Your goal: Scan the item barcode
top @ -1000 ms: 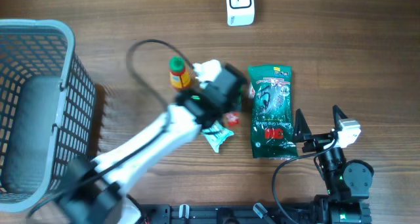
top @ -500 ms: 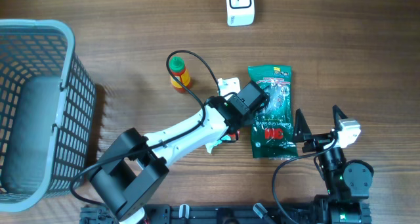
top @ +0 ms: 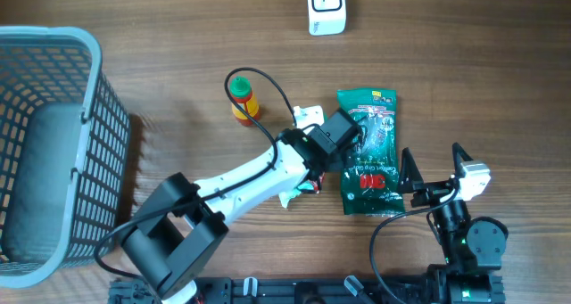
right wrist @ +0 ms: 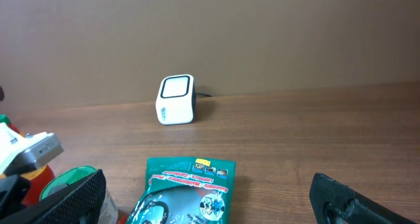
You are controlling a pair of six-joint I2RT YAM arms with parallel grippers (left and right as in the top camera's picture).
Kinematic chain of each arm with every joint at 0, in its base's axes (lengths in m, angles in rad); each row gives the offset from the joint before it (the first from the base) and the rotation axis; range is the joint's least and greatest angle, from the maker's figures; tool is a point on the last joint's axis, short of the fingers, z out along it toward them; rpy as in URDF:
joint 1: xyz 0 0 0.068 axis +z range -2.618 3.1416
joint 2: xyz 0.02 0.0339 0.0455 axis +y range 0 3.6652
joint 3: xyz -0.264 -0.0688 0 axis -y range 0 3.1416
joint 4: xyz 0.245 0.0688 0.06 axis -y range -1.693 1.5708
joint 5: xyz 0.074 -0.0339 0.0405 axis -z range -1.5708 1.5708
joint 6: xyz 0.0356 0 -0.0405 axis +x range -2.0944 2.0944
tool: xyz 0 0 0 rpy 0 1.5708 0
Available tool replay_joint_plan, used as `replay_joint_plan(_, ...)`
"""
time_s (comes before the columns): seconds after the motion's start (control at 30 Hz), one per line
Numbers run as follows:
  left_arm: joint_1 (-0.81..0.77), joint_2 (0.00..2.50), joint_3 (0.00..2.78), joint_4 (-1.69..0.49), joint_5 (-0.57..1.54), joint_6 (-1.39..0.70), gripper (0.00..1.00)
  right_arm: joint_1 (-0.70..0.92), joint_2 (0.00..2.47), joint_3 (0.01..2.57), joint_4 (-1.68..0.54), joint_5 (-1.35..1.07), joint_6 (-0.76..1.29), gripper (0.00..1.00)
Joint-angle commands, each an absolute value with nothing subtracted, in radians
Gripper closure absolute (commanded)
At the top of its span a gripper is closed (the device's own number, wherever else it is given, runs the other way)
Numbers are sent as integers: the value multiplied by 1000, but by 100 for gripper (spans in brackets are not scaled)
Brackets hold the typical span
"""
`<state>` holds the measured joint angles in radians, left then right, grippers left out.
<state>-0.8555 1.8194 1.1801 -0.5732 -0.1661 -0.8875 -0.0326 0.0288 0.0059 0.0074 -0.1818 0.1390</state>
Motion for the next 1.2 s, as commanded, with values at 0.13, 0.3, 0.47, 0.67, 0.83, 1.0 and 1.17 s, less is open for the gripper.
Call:
replay_joint_plan(0.13,-662,1582,1171,-688,-263,-599,0,-30,23,6,12,-176,158,0)
replay_joint_plan(0.3,-483,1359,1171,-859,-449,-553,0,-30,23,6,12,-176,158,0)
replay_joint_plan(0.47,-319,1155,1171,-1087,-541,-553,0,-30,23,6,12,-176,158,0)
replay_joint_plan(0.67,-284,879,1171,-1097,-512,-553,0,-30,23,6,12,-176,158,0)
replay_joint_plan(0.83,-284,546,1171,-1154,-500,-554,0,-30,23,6,12,-176,158,0)
replay_joint_plan(1.0,-284,382,1171,-1211,-480,-553,0,-30,23,6,12,-176,158,0)
replay_joint_plan(1.17,-284,366,1171,-1215,-480,-562,0,-30,23,6,12,-176,158,0)
